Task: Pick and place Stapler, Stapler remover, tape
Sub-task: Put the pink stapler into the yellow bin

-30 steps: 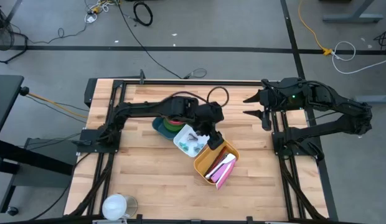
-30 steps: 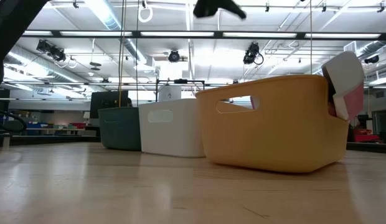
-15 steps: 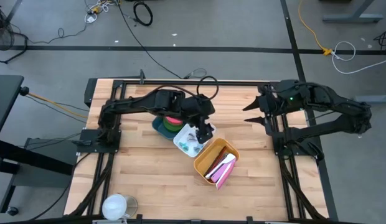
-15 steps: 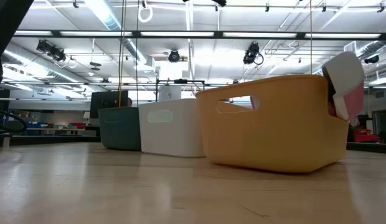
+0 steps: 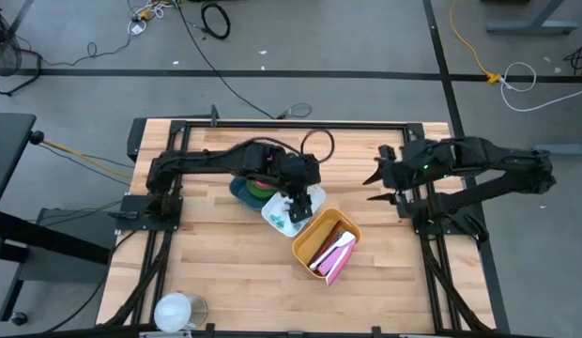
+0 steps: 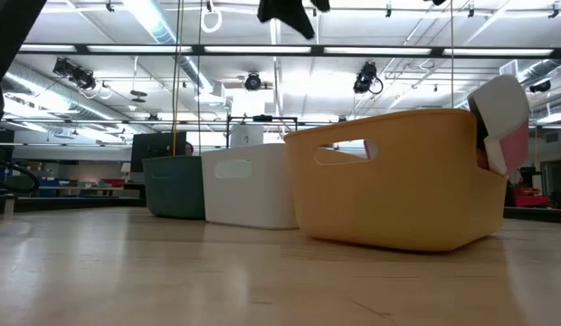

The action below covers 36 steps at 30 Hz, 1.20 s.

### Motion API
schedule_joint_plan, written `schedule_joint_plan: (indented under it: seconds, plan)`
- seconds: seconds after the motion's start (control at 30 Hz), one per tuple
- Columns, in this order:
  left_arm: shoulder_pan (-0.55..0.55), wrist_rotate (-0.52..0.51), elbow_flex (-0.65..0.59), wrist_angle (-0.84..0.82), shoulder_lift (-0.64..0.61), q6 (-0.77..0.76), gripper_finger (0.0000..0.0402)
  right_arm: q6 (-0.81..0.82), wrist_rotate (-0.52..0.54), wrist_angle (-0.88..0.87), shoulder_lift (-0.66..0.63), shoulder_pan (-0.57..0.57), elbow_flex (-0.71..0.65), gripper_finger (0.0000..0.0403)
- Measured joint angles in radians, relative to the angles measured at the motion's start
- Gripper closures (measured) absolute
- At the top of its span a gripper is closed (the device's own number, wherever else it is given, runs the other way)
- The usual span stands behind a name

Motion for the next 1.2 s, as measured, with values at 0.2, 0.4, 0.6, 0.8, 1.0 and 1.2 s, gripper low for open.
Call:
schedule_joint_plan:
  seconds: [0.2,0.4,0.6,0.8,1.0,1.2]
  plan:
    - [-0.024,0.034,-0.153,0.124,-0.003,-0.026,0.0143,0.009,0.000,0.040,0.014,0.047,-0.065,0.0209]
    - [-0.055,0.040,-0.299,0.231,-0.067,-0.035,0.0143,0.021,-0.034,0.083,0.014,0.109,-0.139,0.0209]
    - [-0.077,0.026,-0.443,0.271,-0.187,-0.063,0.0162,0.034,-0.125,0.191,0.014,0.176,-0.221,0.0209]
    - [-0.086,-0.015,-0.498,0.283,-0.285,-0.075,0.0193,0.033,-0.119,0.267,0.030,0.223,-0.283,0.0208]
    - [-0.084,-0.051,-0.498,0.262,-0.327,-0.080,0.0219,0.061,-0.127,0.281,0.133,0.235,-0.294,0.0171]
    - [-0.084,-0.050,-0.498,0.246,-0.330,-0.080,0.0228,-0.017,-0.155,0.298,0.277,0.245,-0.294,0.0110]
